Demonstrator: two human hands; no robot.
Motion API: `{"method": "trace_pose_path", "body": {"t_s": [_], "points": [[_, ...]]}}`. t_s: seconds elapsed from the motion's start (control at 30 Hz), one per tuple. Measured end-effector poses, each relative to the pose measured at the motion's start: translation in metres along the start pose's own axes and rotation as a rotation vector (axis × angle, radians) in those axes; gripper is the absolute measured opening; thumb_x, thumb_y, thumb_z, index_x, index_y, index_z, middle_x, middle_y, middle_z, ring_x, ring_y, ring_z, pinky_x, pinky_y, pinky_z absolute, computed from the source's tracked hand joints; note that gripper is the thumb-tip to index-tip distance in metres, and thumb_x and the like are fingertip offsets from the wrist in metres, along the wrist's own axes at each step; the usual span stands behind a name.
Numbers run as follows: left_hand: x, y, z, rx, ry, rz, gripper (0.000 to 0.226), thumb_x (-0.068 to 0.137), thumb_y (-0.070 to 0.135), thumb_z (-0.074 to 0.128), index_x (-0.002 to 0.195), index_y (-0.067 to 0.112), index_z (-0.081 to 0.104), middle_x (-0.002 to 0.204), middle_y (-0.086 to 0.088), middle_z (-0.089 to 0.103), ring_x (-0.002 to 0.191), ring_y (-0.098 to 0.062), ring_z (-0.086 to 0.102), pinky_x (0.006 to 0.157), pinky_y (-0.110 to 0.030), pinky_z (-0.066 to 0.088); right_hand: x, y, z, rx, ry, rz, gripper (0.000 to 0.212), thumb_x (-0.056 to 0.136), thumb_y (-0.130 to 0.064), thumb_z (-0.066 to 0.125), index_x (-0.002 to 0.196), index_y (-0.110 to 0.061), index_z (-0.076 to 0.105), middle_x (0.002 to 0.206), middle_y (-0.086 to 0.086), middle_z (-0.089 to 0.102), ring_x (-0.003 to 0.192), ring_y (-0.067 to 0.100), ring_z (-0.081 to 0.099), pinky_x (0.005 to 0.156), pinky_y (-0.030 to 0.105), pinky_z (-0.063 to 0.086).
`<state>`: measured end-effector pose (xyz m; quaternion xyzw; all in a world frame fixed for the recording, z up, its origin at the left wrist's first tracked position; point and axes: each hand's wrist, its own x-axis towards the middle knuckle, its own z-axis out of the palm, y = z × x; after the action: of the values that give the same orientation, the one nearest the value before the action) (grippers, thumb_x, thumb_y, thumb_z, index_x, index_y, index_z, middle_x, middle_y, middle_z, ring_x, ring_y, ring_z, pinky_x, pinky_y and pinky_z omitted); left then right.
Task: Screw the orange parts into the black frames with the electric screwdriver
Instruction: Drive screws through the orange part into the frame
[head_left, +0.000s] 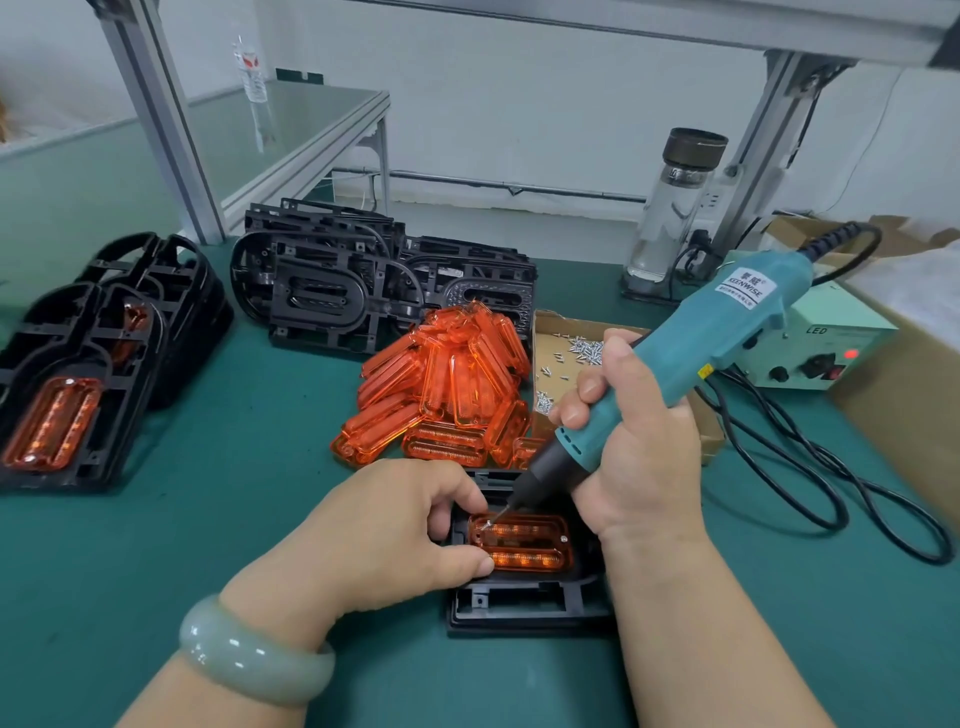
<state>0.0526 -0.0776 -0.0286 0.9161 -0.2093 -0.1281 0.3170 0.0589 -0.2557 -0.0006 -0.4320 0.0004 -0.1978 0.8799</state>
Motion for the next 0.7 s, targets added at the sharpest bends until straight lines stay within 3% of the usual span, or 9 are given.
{"method": "trace_pose_path", "body": {"t_s": [0.5, 0.7], "points": [[-0.001, 0.001, 0.001, 0.022, 0.013, -0.002, 0.035, 0.061, 0.057, 0.074, 0.091, 0.046, 0.059, 0.073, 0.023, 0.056, 0.061, 0.005, 0.051, 0.057, -0.019, 0.042, -0.005, 0.0, 0.006, -0.081, -0.123, -0.051, 0.009, 0.084, -0.02, 0.059, 0.092, -0.017, 0.056, 0.056, -0.002, 0.049, 0.043, 0.013, 0.046, 0.049, 0.027, 0.043], [-0.002, 0.004, -0.001, 0.058, 0.015, 0.009, 0.029, 0.061, 0.058, 0.073, 0.082, 0.051, 0.054, 0.071, 0.018, 0.056, 0.064, 0.005, 0.052, 0.057, -0.018, 0.041, -0.006, -0.001, 0.013, -0.134, -0.306, -0.071, 0.019, 0.081, -0.03, 0.067, 0.097, -0.022, 0.06, 0.059, -0.004, 0.051, 0.044, 0.013, 0.048, 0.05, 0.026, 0.043]]}}
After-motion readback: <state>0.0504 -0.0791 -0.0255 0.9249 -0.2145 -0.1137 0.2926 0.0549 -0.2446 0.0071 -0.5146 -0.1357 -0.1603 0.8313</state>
